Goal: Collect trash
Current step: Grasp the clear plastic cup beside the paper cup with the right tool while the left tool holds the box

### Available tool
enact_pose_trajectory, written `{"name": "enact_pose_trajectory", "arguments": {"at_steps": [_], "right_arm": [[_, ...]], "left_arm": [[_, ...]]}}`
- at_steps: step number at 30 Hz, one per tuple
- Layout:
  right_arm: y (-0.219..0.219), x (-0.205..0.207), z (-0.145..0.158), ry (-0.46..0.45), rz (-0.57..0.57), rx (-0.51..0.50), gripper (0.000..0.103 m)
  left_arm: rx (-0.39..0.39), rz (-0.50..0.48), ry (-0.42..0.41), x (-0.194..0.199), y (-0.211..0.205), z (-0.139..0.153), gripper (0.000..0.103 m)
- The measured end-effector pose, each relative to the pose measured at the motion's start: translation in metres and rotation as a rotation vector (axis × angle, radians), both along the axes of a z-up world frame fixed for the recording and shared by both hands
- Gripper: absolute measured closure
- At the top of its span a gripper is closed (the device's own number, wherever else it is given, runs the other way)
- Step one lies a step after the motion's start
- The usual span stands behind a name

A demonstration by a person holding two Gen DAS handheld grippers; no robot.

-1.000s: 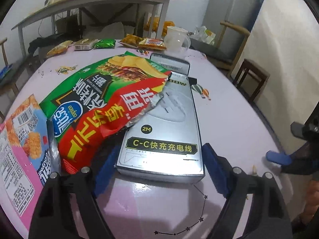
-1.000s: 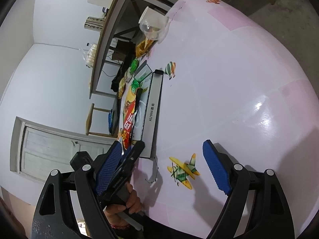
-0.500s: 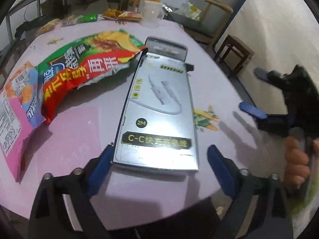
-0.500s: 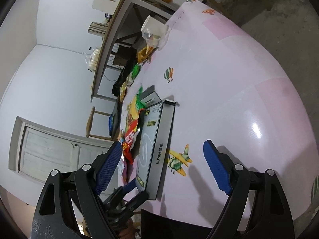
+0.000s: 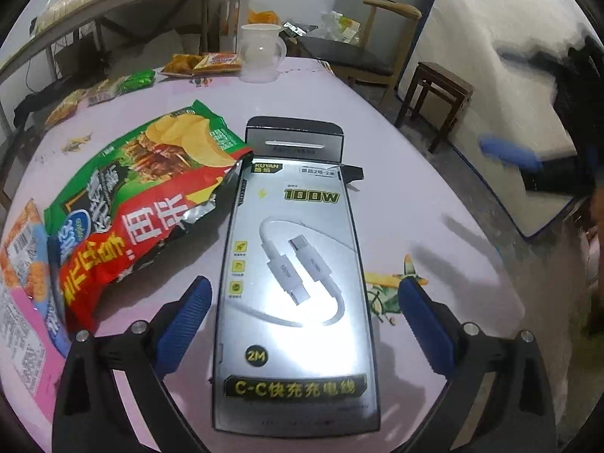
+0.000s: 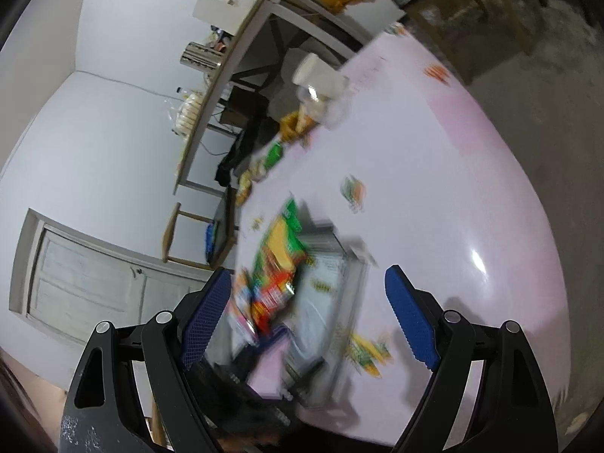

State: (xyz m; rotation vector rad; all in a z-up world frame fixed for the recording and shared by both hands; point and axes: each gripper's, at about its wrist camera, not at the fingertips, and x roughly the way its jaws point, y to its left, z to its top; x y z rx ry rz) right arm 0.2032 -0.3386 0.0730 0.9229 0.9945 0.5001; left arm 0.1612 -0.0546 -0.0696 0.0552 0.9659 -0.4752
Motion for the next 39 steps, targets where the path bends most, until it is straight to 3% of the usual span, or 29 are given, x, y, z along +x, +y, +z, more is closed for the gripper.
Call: {"name": "enact_pose_trajectory", "arguments": {"at_steps": [3, 5, 10, 18, 24, 33, 39], "right_arm": [[0.007, 0.050, 0.006, 0.038, -0.011, -0.013, 0.026], [0.013, 0.091, 0.000, 0.093, -0.017, 0.033, 0.028], [0.013, 0.181, -0.025, 0.230, -0.154, 0.119, 0.035], [0.012, 0.267, -0.079, 0.426, -0.305, 0.121, 0.054], [0.005, 0.289, -0.100, 0.482, -0.378, 0.128, 0.058], [0.008, 0.308, -0.103, 0.493, -0.334, 0.059, 0.059], [0.014, 0.302, -0.106, 0.492, -0.260, 0.061, 0.074]], "left_arm": [[-0.016, 0.005, 0.005, 0.000, 0.000, -0.003, 0.006], [-0.036, 0.009, 0.011, -0.001, 0.002, -0.004, 0.006], [-0.073, 0.003, -0.003, -0.002, 0.009, -0.003, 0.006], [-0.165, -0.004, 0.000, 0.000, 0.024, 0.001, 0.006], [-0.192, 0.006, 0.023, 0.006, 0.033, -0.004, 0.006], [-0.188, 0.000, 0.036, 0.007, 0.033, -0.011, 0.006], [-0.181, -0.004, 0.034, 0.006, 0.032, -0.010, 0.006]]}}
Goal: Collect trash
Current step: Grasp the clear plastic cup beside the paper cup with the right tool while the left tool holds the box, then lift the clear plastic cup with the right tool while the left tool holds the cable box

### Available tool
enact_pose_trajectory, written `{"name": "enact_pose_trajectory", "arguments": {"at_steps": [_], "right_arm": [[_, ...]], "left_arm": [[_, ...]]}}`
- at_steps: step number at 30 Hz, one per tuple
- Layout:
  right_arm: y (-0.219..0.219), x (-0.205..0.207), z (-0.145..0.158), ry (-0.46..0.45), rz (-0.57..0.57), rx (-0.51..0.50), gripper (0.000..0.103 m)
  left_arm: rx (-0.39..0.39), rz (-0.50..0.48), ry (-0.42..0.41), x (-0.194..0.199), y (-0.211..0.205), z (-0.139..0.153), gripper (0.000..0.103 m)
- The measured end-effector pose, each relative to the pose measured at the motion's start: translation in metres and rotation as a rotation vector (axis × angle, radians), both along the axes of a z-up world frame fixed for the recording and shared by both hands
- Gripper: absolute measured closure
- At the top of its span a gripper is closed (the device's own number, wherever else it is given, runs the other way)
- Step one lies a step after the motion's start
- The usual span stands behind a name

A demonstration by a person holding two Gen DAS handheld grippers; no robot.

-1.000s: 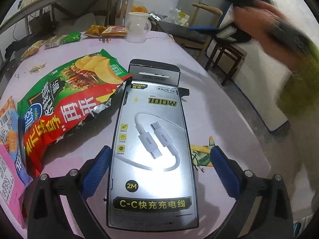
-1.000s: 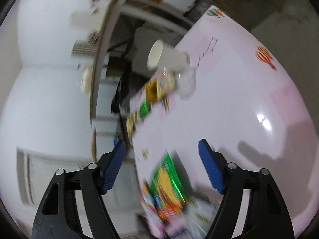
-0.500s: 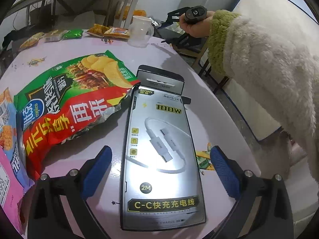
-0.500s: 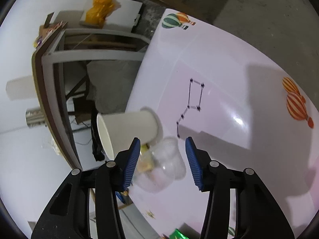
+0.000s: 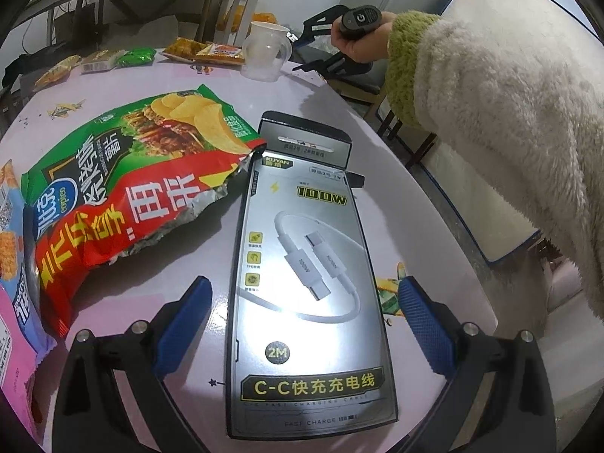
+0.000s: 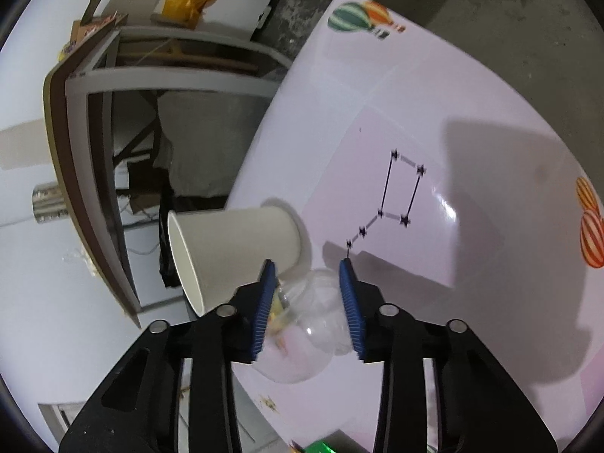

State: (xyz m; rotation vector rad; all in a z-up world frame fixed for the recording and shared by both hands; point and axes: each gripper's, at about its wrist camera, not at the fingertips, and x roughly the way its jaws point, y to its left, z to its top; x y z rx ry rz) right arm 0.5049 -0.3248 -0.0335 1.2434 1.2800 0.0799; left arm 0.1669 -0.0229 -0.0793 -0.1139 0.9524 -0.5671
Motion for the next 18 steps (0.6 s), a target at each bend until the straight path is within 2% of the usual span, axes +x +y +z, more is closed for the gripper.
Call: {"name": "enact_pose_trajectory", "arguments": {"at_steps": [6, 9, 15, 18], "right_arm": [[0.008, -0.011, 0.012, -0.032, 0.120, -0.028, 0.077], [0.019, -0.021, 0.019, -0.051, 0.209, -0.070, 0.084], [0.038, -0.043, 0.034, -0.125, 0.364, -0.238, 0.098], [0.043, -0.055, 0.037, -0.159, 0.401, -0.278, 0.099]], "left_arm": [[0.000, 0.007, 0.000, -0.001, 0.001, 0.000, 0.006], [-0.001, 0.017, -0.005, -0.001, 0.002, 0.002, 0.006], [0.009, 0.030, -0.008, -0.002, 0.004, 0.003, 0.006], [0.022, 0.037, -0.010, -0.005, 0.004, 0.002, 0.006]]}}
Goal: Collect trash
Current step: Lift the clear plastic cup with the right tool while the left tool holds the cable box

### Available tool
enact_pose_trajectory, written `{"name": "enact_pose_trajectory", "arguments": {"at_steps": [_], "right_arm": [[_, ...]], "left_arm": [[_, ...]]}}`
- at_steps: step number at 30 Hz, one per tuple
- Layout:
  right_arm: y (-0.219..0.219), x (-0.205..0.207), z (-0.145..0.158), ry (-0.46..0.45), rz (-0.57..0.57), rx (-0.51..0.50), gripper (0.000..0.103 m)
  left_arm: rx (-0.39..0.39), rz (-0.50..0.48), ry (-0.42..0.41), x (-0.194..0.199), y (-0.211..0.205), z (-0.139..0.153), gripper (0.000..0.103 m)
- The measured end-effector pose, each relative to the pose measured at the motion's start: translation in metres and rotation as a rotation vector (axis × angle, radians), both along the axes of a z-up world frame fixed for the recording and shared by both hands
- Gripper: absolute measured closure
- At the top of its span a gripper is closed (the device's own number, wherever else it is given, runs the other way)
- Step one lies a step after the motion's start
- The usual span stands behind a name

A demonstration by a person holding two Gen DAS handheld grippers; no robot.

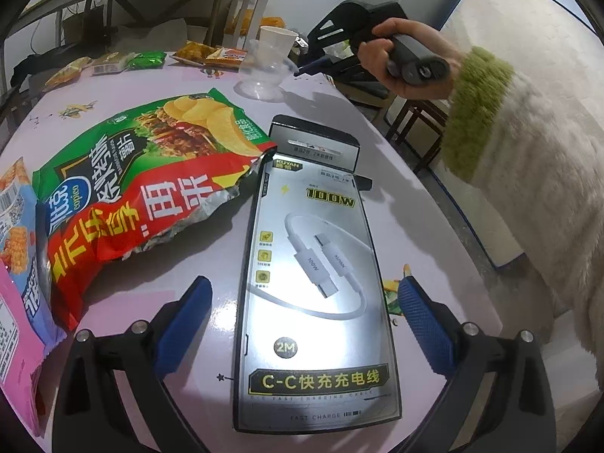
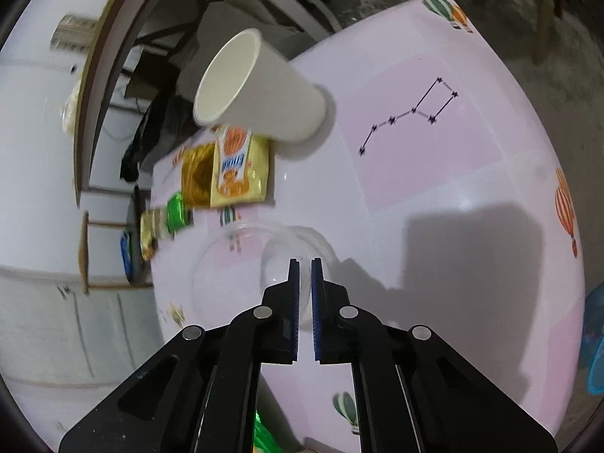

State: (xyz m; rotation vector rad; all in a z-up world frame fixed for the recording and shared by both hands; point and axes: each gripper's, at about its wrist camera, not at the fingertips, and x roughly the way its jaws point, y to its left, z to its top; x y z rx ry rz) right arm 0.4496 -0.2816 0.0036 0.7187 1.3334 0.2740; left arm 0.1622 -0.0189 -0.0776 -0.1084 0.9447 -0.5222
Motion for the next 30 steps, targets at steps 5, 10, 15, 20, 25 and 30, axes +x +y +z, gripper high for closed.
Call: {"name": "enact_pose_trajectory", "arguments": {"at_steps": [5, 10, 15, 20, 25, 30], "right_arm": [[-0.005, -0.032, 0.021, -0.124, 0.015, -0.110, 0.100], [-0.021, -0.087, 0.042, -0.243, -0.001, -0.220, 0.101], [-0.052, -0.158, 0.042, -0.276, -0.080, -0.230, 0.101], [-0.067, -0.221, 0.038, -0.274, -0.118, -0.190, 0.100], [-0.068, -0.268, 0.038, -0.295, -0.122, -0.151, 0.100], [-0.063, -0.295, 0.029, -0.281, -0.120, -0.083, 0.100]], "left_arm": [[0.030, 0.006, -0.016, -0.007, -0.002, 0.001, 0.006], [0.035, 0.012, -0.020, -0.013, -0.003, 0.005, 0.006], [0.051, 0.011, -0.032, -0.018, -0.006, 0.011, 0.006], [0.066, 0.005, -0.022, -0.011, -0.007, 0.015, 0.006], [0.093, 0.007, 0.020, 0.006, -0.014, 0.013, 0.006], [0.154, -0.005, 0.023, 0.012, -0.027, 0.004, 0.010]]}}
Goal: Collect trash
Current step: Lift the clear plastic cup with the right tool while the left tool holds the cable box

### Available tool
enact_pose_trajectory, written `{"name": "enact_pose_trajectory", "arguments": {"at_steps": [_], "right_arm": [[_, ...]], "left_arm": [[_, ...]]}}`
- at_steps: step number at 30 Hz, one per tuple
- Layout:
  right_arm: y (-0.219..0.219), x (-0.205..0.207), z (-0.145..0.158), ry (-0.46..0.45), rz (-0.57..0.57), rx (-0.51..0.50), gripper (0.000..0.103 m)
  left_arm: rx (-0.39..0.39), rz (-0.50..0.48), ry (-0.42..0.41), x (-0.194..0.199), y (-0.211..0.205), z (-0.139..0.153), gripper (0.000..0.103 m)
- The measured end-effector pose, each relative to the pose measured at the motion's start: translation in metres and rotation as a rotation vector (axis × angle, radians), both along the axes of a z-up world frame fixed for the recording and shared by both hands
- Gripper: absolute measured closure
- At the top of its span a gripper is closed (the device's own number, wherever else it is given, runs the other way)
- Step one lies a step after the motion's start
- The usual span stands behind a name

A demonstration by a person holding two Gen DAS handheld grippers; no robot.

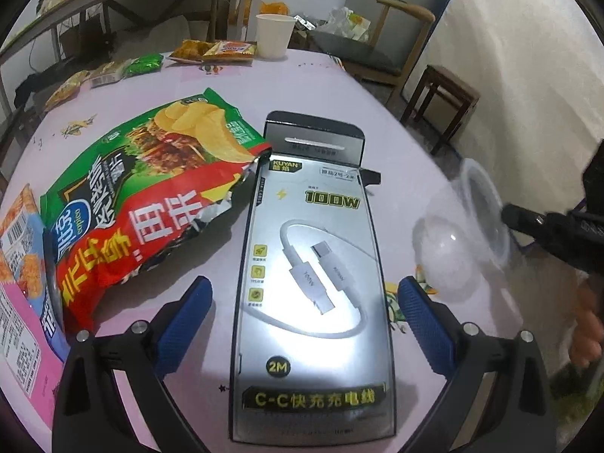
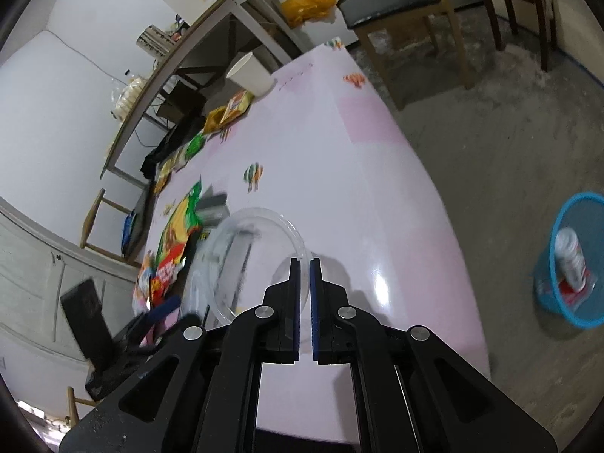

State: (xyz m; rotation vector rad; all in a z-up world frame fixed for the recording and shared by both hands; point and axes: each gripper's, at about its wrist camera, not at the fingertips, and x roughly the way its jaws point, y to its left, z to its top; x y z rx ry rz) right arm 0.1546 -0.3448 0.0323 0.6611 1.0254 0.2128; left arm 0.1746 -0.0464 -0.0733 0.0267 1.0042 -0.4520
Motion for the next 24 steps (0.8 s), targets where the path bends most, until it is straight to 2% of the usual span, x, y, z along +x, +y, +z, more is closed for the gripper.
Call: {"name": "enact_pose_trajectory", "arguments": {"at_steps": [7, 14, 24], "right_arm": [[0.015, -0.018, -0.010, -0.005, 0.000, -0.016, 0.096], [0.016, -0.021, -0.016, -0.012, -0.013, 0.035, 0.097], [0.012, -0.029, -0.017, -0.025, -0.054, 0.106, 0.100]], "left_arm": [[0.037, 0.025, 0.021, 0.003, -0.009, -0.007, 0.022], [0.102, 0.022, -0.014, -0.001, -0.021, -0.009, 0.022], [0.113, 0.015, -0.083, -0.018, -0.027, -0.001, 0.023]]}}
